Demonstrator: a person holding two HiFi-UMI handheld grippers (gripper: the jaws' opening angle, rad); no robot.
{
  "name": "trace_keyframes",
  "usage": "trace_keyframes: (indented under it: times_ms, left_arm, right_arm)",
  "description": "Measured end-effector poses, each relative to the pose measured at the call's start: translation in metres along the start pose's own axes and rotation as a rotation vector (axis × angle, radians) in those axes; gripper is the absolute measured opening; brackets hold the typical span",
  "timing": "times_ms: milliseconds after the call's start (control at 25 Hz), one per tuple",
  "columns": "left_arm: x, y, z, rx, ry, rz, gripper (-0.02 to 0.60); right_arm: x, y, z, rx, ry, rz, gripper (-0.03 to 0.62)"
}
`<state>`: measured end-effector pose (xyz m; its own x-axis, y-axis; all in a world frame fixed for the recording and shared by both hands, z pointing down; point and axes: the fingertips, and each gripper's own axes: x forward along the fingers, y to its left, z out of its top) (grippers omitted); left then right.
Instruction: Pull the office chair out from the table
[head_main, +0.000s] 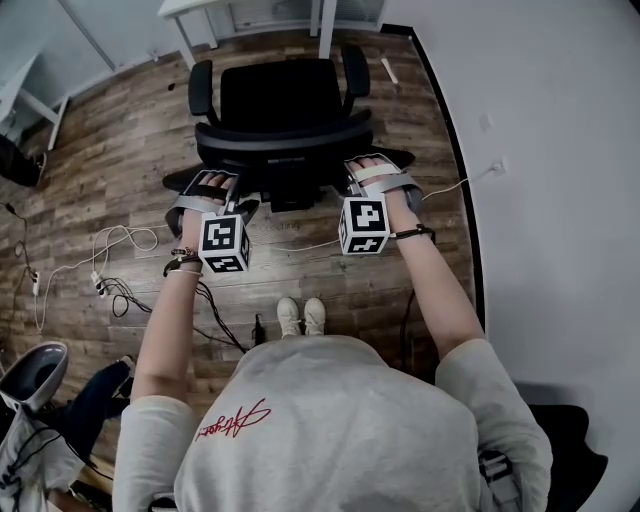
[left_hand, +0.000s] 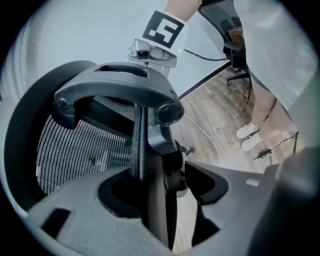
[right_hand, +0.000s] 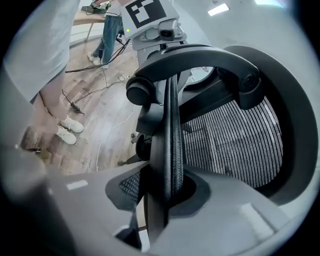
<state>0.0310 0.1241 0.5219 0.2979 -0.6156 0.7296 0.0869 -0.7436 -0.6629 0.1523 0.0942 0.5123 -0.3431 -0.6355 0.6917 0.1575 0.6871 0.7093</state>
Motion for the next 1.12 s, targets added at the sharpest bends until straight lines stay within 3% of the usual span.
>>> trace_keyframes:
  times_ms: [280, 560, 800, 1120]
  left_arm:
    - [-0.007, 0.006, 0.007, -0.072, -0.058, 0.003, 0.265]
    - [-0.012, 0.006, 0.002, -0.079, -0.053, 0.014, 0.264]
    - [-0.024, 0.015, -0.006, -0.084, -0.061, 0.029, 0.264]
    - [-0.040, 0.025, 0.012, -0.161, -0.137, 0.091, 0.257]
  right_arm:
    - [0.000, 0.003, -0.001, -0.003, 0.009, 0.018, 0.133]
    - [-0.001, 0.008, 0.001, 0.002, 0.012, 0.058, 0.177]
    - [-0.014, 0.004, 0.005, 0.042, 0.009, 0.119, 0.259]
    - [-0.029, -0.004, 0.009, 0.095, -0.007, 0.085, 0.259]
